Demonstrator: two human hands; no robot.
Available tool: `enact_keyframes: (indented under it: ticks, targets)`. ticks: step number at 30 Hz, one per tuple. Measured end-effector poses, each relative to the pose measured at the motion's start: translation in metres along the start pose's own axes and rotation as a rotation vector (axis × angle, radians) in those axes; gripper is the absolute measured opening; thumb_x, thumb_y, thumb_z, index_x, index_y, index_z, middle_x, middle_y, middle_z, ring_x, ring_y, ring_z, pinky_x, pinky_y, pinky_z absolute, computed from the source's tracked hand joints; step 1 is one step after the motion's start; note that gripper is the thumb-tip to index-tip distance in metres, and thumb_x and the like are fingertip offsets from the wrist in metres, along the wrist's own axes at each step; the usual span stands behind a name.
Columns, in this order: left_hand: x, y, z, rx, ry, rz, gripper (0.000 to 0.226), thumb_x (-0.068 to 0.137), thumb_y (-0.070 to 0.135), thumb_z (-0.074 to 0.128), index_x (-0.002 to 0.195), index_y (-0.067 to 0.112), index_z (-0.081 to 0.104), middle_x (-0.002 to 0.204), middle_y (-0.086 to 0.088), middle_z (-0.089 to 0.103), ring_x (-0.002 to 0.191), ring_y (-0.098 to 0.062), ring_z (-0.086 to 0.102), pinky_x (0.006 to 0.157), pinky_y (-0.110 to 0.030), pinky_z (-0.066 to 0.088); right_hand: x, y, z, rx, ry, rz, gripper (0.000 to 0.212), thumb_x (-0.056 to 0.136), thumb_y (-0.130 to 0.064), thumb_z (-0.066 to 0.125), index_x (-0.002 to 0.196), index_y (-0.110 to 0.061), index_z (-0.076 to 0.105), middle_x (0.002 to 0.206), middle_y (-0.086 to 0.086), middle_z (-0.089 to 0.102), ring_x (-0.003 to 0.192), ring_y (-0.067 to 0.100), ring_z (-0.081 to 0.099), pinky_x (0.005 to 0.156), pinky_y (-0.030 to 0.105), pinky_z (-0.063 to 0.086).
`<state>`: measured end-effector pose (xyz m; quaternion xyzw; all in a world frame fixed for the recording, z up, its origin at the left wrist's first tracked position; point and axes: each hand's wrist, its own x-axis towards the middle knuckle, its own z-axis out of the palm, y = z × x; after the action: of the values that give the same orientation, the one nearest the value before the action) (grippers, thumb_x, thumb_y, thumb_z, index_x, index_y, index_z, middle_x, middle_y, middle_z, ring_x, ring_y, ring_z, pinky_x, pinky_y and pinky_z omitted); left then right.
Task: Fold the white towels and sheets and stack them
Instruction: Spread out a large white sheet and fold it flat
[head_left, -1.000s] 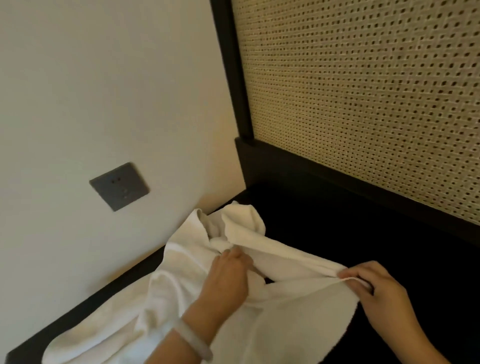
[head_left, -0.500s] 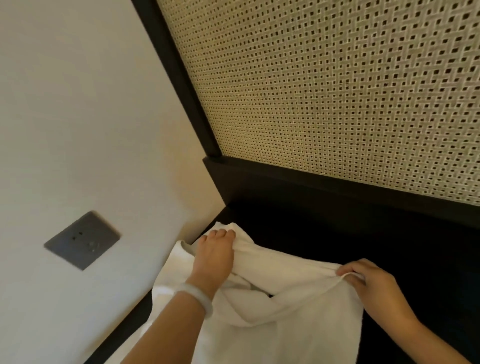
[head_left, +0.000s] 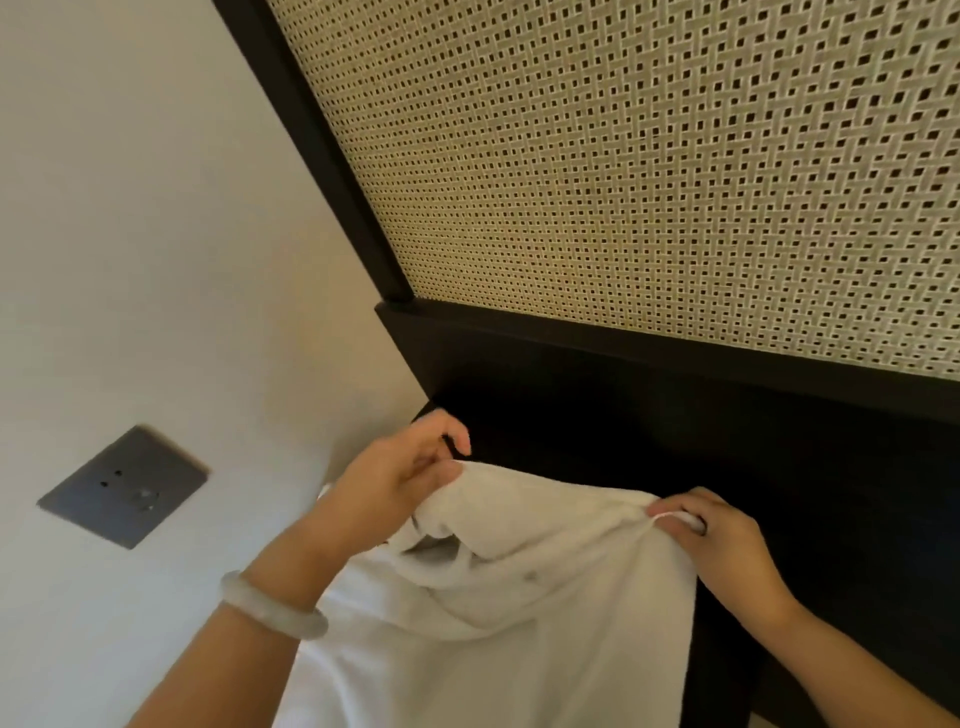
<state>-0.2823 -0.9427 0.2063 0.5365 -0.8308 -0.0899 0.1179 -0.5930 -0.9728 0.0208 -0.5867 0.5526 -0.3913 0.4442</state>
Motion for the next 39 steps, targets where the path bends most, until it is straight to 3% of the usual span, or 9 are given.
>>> enact_keyframes:
  ticks: [4, 9, 14, 20, 23, 25, 30, 34, 39]
  targets:
    - [-0.027, -0.006, 0.027, 0.19, -0.199, -0.012, 0.007, 0.08, 0.024, 0.062, 0.075, 0.021, 0.058, 0.085, 0.007, 0.051, 0.086, -0.018, 0.052, 0.071, -0.032, 0.044, 0.0, 0.001, 0.002, 0.019, 0.028, -0.008, 0.02, 0.093, -0.013, 0.065, 0.087, -0.031, 0.072, 0.097, -0.013, 0.064, 0.091, -0.008, 0.059, 0.077, 0.012, 0.041]
    - [-0.053, -0.001, 0.039, 0.177, -0.202, -0.039, 0.029, 0.087, -0.005, 0.055, 0.081, 0.019, 0.071, 0.102, 0.012, 0.059, 0.09, -0.01, 0.055, 0.079, -0.01, 0.037, 0.0, 0.0, 0.002, 0.001, 0.032, -0.018, 0.022, 0.094, -0.014, 0.064, 0.087, -0.034, 0.069, 0.097, -0.014, 0.063, 0.091, -0.002, 0.059, 0.078, 0.012, 0.04]
    - [-0.03, -0.023, 0.013, 0.449, -0.183, -0.251, 0.021, 0.092, 0.005, 0.055, 0.102, 0.012, 0.071, 0.119, -0.008, 0.059, 0.11, -0.026, 0.05, 0.093, -0.034, 0.044, -0.001, 0.001, 0.003, 0.013, 0.02, -0.04, 0.019, 0.094, -0.013, 0.064, 0.088, -0.028, 0.073, 0.097, -0.013, 0.062, 0.092, -0.009, 0.057, 0.081, 0.013, 0.039]
    - [-0.02, 0.0, 0.04, 0.539, -0.032, -0.041, 0.036, 0.039, 0.018, 0.095, 0.067, 0.017, 0.073, 0.08, -0.002, 0.067, 0.067, -0.019, 0.064, 0.056, -0.02, 0.052, 0.001, 0.006, 0.007, -0.033, 0.066, -0.051, 0.022, 0.094, -0.015, 0.064, 0.088, -0.036, 0.069, 0.096, -0.017, 0.061, 0.091, -0.012, 0.057, 0.077, 0.01, 0.04]
    - [-0.051, -0.011, 0.061, 0.293, -0.164, -0.133, 0.008, 0.073, 0.01, 0.078, 0.078, 0.011, 0.072, 0.101, -0.006, 0.06, 0.095, -0.022, 0.058, 0.078, -0.022, 0.044, 0.002, 0.008, 0.007, -0.047, 0.07, -0.059, 0.021, 0.094, -0.014, 0.064, 0.088, -0.033, 0.071, 0.095, -0.016, 0.062, 0.091, -0.011, 0.057, 0.077, 0.012, 0.04]
    - [-0.068, -0.023, 0.071, 0.26, -0.211, -0.104, 0.018, 0.085, -0.006, 0.059, 0.089, 0.008, 0.071, 0.118, -0.009, 0.052, 0.112, -0.024, 0.046, 0.09, -0.028, 0.037, 0.002, 0.009, 0.007, -0.044, 0.064, -0.064, 0.02, 0.094, -0.014, 0.064, 0.088, -0.032, 0.071, 0.095, -0.016, 0.062, 0.092, -0.011, 0.057, 0.077, 0.012, 0.041]
    - [-0.071, -0.022, 0.069, 0.229, -0.236, -0.082, 0.012, 0.089, 0.021, 0.065, 0.099, 0.021, 0.072, 0.118, -0.001, 0.054, 0.109, -0.018, 0.042, 0.097, -0.03, 0.042, 0.001, 0.008, 0.006, -0.026, 0.047, -0.058, 0.018, 0.094, -0.014, 0.063, 0.091, -0.031, 0.071, 0.097, -0.016, 0.061, 0.092, -0.012, 0.056, 0.078, 0.012, 0.04]
    - [-0.064, -0.021, 0.062, 0.444, -0.216, -0.104, 0.038, 0.042, 0.024, 0.096, 0.07, 0.038, 0.074, 0.095, 0.003, 0.064, 0.086, -0.012, 0.053, 0.07, -0.018, 0.055, 0.0, 0.006, 0.005, -0.016, 0.048, -0.062, 0.022, 0.094, -0.014, 0.064, 0.088, -0.034, 0.07, 0.096, -0.015, 0.061, 0.091, -0.012, 0.057, 0.076, 0.012, 0.041]
    - [-0.067, -0.044, 0.066, 0.493, -0.395, -0.082, 0.023, 0.086, 0.024, 0.057, 0.108, 0.029, 0.062, 0.133, 0.003, 0.031, 0.119, -0.02, 0.031, 0.107, -0.03, 0.027, -0.001, 0.003, 0.002, -0.001, 0.028, -0.042, 0.022, 0.093, -0.015, 0.066, 0.087, -0.036, 0.07, 0.097, -0.014, 0.063, 0.091, -0.01, 0.058, 0.076, 0.012, 0.041]
